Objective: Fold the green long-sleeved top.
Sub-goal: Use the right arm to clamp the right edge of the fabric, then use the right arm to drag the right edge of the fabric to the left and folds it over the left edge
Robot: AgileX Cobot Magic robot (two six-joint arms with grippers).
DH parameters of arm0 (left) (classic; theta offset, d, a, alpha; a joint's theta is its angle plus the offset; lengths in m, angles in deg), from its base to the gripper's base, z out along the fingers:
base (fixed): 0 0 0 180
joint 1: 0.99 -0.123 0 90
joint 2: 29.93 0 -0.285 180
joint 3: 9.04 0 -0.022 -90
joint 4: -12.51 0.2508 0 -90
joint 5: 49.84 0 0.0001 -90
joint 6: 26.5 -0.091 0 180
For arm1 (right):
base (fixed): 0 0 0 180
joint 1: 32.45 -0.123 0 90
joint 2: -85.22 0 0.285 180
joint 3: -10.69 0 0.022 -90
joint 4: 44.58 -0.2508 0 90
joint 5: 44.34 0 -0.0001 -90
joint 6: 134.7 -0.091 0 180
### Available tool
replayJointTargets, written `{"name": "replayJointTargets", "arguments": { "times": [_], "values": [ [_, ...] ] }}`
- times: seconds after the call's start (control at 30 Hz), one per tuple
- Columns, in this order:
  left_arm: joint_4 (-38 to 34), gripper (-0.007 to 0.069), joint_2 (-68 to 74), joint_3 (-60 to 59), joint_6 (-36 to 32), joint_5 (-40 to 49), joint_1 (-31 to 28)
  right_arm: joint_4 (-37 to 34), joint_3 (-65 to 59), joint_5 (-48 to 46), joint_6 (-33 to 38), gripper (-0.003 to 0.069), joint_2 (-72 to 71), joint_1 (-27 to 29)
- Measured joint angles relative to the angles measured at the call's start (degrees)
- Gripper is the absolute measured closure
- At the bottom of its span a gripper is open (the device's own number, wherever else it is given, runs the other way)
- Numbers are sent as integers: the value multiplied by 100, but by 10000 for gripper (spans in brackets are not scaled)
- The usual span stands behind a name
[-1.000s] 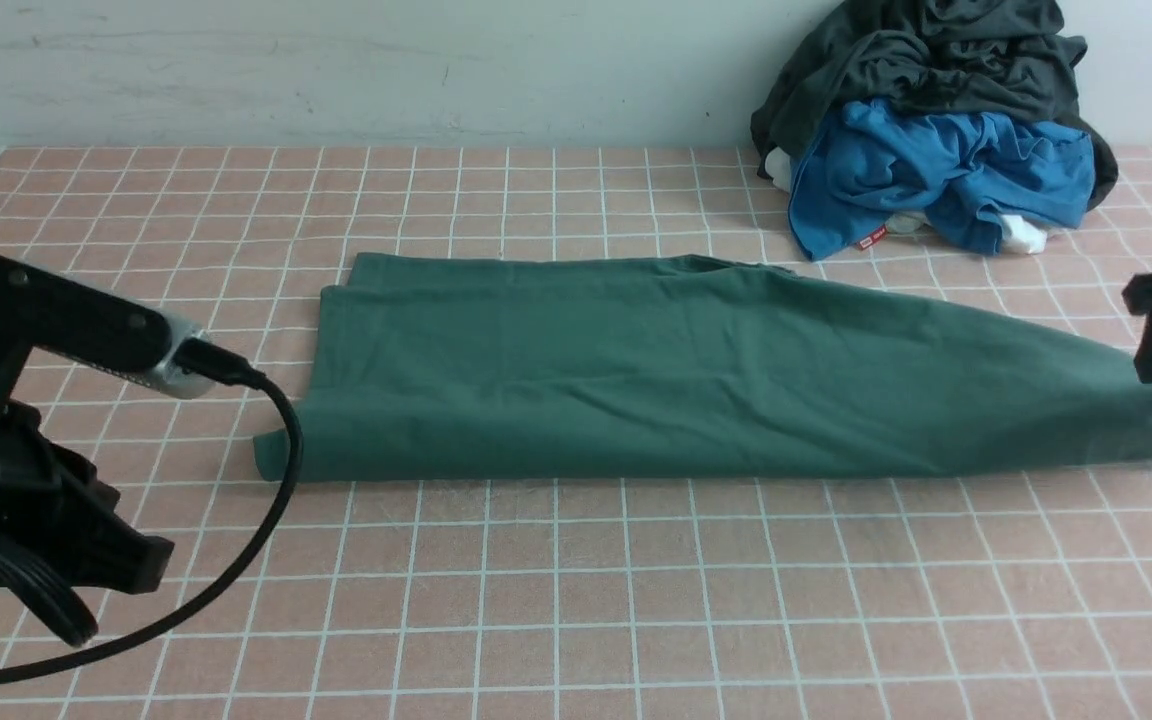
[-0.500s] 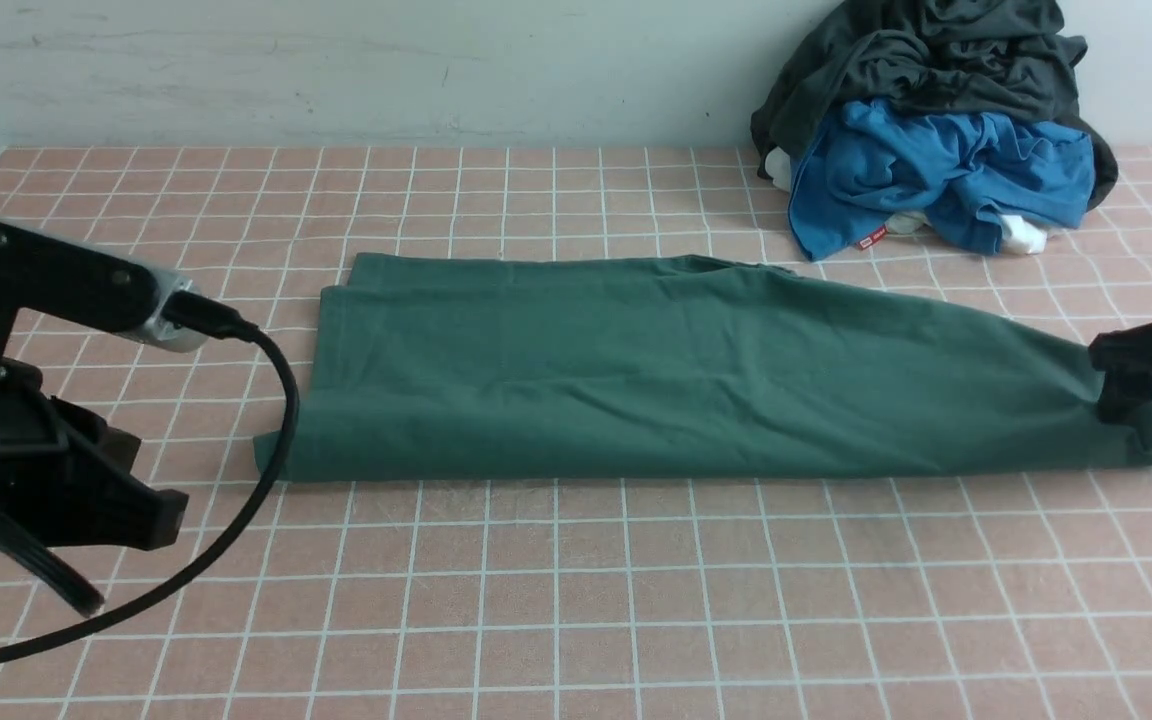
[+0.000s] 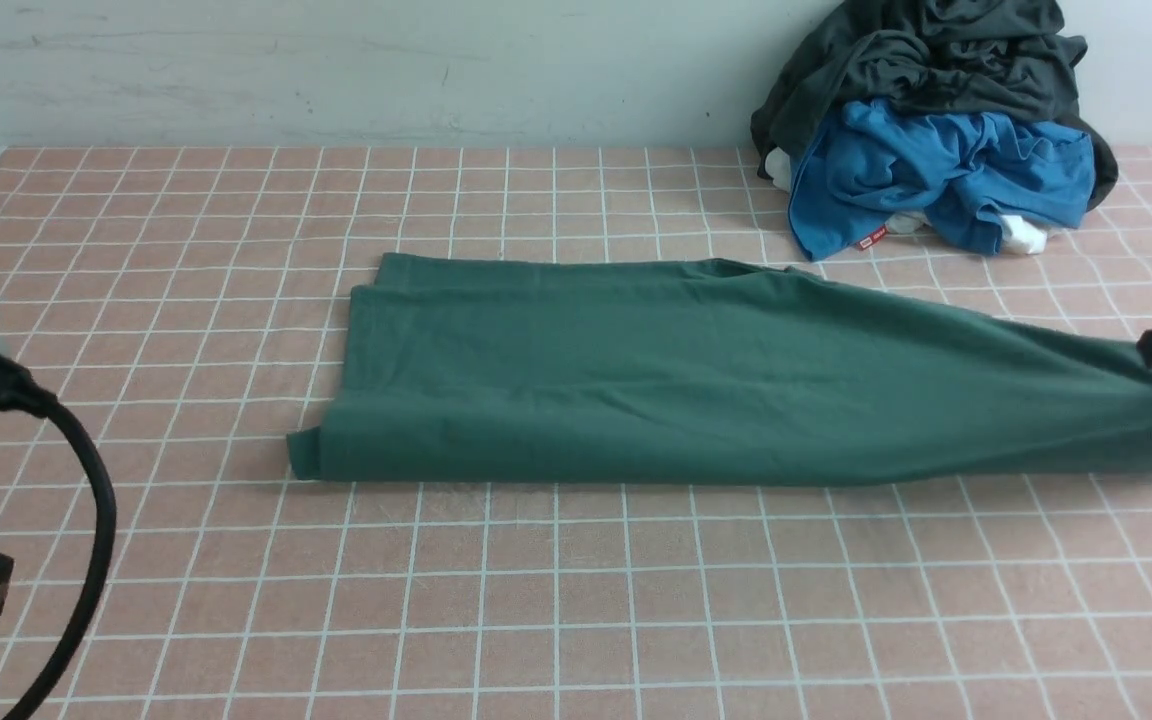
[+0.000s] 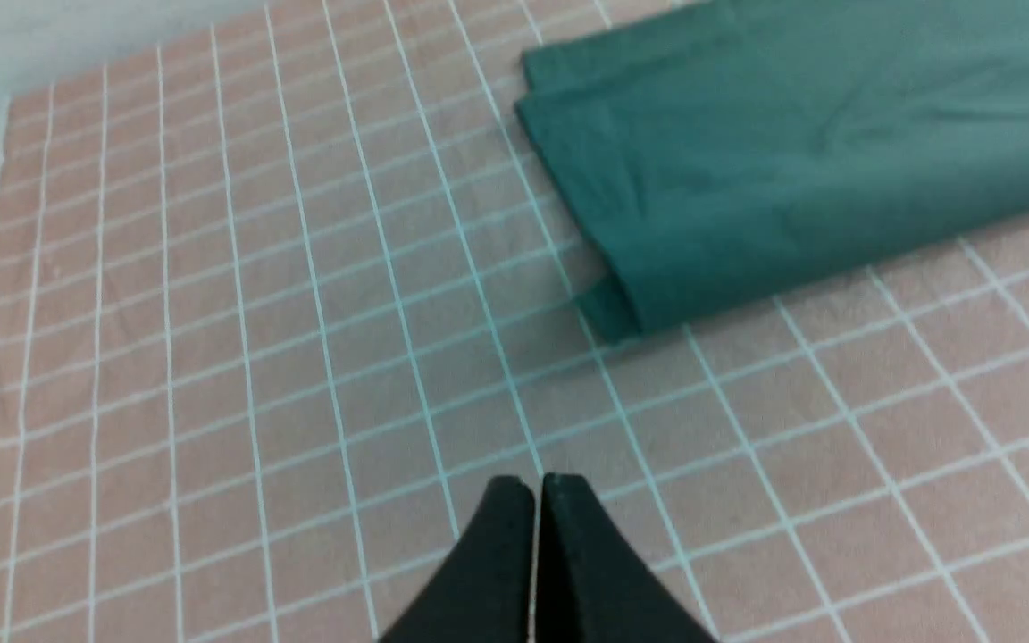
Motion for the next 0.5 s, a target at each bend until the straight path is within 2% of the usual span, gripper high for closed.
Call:
{"name": "replayJointTargets", "arguments": {
  "times": [0.1,0.23,0.4,0.5],
  "values": [
    [2,627,23,0,0,115,0,342,0,34,-507,647,-585,58],
    [2,627,35,0,0,-283,0,23,0,208,-807,648,-1267,-128],
    [2,627,35,-120,0,-691,0,-898,-2,762,-815,648,-1833,-1076],
    [2,627,35,-328,0,-863,0,-2028,-2,1360,-730,648,-1902,-1971]
  ]
}}
